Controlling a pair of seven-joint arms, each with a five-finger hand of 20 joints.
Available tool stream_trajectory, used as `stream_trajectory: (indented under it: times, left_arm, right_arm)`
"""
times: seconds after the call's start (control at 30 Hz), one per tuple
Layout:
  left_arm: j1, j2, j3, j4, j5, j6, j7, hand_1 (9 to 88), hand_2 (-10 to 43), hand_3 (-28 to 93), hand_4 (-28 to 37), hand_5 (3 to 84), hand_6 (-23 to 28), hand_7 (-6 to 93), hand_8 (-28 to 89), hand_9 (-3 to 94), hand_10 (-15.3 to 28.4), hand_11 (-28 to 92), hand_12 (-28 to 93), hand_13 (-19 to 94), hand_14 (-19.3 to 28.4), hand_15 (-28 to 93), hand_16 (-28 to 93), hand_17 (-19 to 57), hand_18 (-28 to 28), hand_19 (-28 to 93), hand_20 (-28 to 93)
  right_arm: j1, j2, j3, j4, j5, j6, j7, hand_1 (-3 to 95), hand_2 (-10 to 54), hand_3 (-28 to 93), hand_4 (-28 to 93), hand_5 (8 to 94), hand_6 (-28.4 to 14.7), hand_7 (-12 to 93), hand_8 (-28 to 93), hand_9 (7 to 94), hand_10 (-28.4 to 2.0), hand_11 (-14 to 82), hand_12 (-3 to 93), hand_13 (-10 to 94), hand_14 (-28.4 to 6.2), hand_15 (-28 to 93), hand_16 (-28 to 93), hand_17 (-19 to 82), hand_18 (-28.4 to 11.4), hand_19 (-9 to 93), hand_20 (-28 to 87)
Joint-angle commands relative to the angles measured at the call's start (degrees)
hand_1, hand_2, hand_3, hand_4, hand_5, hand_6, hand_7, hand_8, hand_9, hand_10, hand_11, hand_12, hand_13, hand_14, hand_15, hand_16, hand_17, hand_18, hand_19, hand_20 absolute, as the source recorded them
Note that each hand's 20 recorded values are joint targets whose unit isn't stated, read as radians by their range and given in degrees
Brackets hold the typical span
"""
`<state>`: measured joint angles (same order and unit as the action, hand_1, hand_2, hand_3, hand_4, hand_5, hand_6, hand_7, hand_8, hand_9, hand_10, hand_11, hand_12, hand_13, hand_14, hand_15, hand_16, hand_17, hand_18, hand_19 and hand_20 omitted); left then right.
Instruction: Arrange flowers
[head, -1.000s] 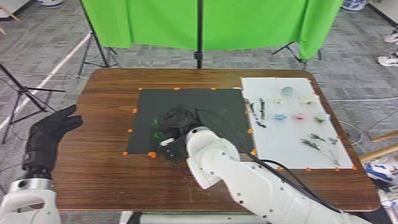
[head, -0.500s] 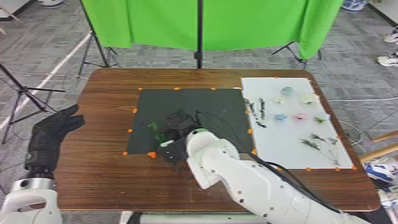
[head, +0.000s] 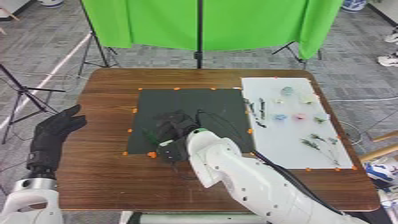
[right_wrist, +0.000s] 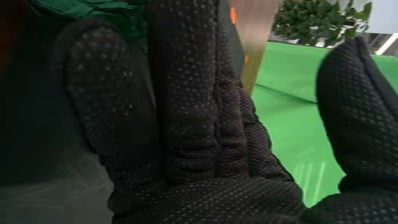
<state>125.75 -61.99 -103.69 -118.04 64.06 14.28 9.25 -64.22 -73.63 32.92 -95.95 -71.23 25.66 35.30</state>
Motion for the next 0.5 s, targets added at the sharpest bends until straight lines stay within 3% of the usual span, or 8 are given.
stream_trajectory:
  times: [0.03,0.1,0.27,0.43,0.5]
  left_arm:
    - [0.76,-0.59,-0.03,0.06,0.26,-0.63,-0.08,24.2,16.3,65,-28.3,46.1,7.7,7.7,-5,46.6,16.2,18,11,38,19.4,21,-2,8.9,12.3,13,16]
    - [0.78,-0.63,-0.12,0.04,0.29,-0.66,-0.15,24.3,16.2,65,-28.3,46.1,7.7,7.8,-5,46.6,16.2,18,11,38,19.4,21,-2,8.9,12.3,13,16]
    - [0.62,-0.6,-0.1,0.08,0.18,-0.53,0.01,24.4,16.1,65,-28.3,46.1,7.6,7.8,-5,46.5,16.2,18,11,38,19.4,20,-2,8.9,12.4,13,16]
    - [0.87,-0.67,-0.16,-0.08,0.16,-0.43,0.05,24.3,16.2,64,-28.3,46.0,7.7,7.6,-5,46.5,16.1,18,11,38,19.4,21,-2,8.9,12.4,13,16]
    - [0.89,-0.68,-0.16,-0.05,0.1,-0.37,0.1,24.2,16.2,64,-28.3,45.9,7.5,7.6,-5,46.6,16.2,18,11,38,19.4,21,-2,8.8,12.4,13,16]
  right_arm:
    - [-0.03,2.36,0.04,-0.52,-1.37,-8.26,-14.64,23.6,0.7,62,-9,52.5,-7.8,23,-4,75.5,-18.8,14.7,16.2,93,-8.8,24,19,69,-8.6,85,-17]
    - [0.2,2.87,0.24,-1.01,-3.2,-14.11,-17.34,19.7,2.3,63,-11,48.7,-6.7,26,-5,69.4,-19.4,12.1,16.0,92,-8.4,33,22,67,-9.3,84,4]
    - [1.05,3.21,1.64,-1.84,-9.62,-30.04,-19.99,13.2,7.5,62,-15,40.8,-8.6,31,-5,60.4,-19.5,7.6,13.7,94,-6.6,51,21,68,-11.9,93,31]
    - [2.37,2.36,2.5,-1.59,-16.36,-41.9,-19.02,8.3,13.9,59,-17,38.2,-9.9,30,-6,52.2,-18.3,5.7,10.2,94,-6.2,58,20,69,-14.5,93,48]
    - [2.82,2.05,2.29,-1.57,-18.55,-43.74,-18.17,7.4,15.6,58,-18,38.1,-10.4,30,-5,49.7,-17.9,5.1,8.8,94,-6.1,60,21,70,-14.9,93,51]
